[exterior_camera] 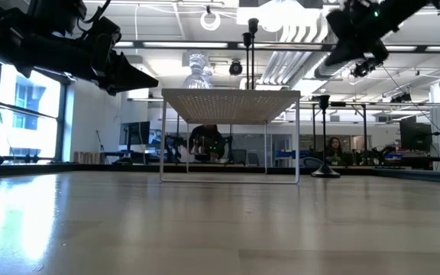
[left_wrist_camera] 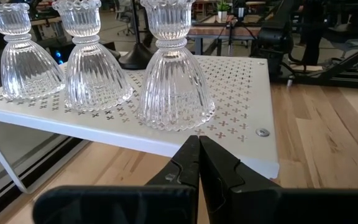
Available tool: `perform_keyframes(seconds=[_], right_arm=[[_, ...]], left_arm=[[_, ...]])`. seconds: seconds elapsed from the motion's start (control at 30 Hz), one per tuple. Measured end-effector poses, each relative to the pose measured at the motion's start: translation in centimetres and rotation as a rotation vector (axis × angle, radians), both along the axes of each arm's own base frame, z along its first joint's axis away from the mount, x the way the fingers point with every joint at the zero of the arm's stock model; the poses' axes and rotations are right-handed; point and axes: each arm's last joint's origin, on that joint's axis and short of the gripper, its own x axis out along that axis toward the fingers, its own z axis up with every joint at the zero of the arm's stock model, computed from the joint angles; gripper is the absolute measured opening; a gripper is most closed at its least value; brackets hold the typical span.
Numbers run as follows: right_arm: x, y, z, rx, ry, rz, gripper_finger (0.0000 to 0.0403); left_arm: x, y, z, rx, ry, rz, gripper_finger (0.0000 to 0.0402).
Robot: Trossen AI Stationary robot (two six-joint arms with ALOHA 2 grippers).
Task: Pick & Place candle stick holders
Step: Put the black candle holder on the shelf aligned with the other black candle holders
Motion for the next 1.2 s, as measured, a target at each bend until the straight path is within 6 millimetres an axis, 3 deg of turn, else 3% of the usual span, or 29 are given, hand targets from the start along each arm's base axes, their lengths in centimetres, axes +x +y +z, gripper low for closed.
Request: perform_keyframes(seconds=[0.17, 0.3, 0.7, 0.87, 1.0, 1.2], right_arm=[[-0.4, 0.2, -3.6, 0.163, 0.021, -0.077, 0.001], [-0.4, 0.2, -5.3, 0.223, 0.031, -0.103, 0.0039], [0.4, -1.0, -8.0, 0.228, 0.053, -0.173, 0.0184], [0.5, -1.6, -8.1, 0.202, 0.061, -0.222, 0.0238], [0.4, -2.1, -8.2, 0.179, 0.08, -0.265, 0.0259], [1.3, -3.4, -8.7, 0.134, 0.096, -0.306, 0.0258]], left_arm=[[0.0, 0.0, 0.0, 0.0, 0.0, 0.0, 0.0001], [0.0, 0.0, 0.0, 0.0, 0.0, 0.0, 0.0001], [0.0, 0.0, 0.0, 0.0, 0.0, 0.0, 0.0001], [0.0, 0.0, 0.0, -0.002, 0.001, 0.001, 0.0001], [0.0, 0.0, 0.0, -0.002, 0.001, 0.001, 0.0001], [0.0, 0.0, 0.0, -0.002, 0.001, 0.001, 0.0001]])
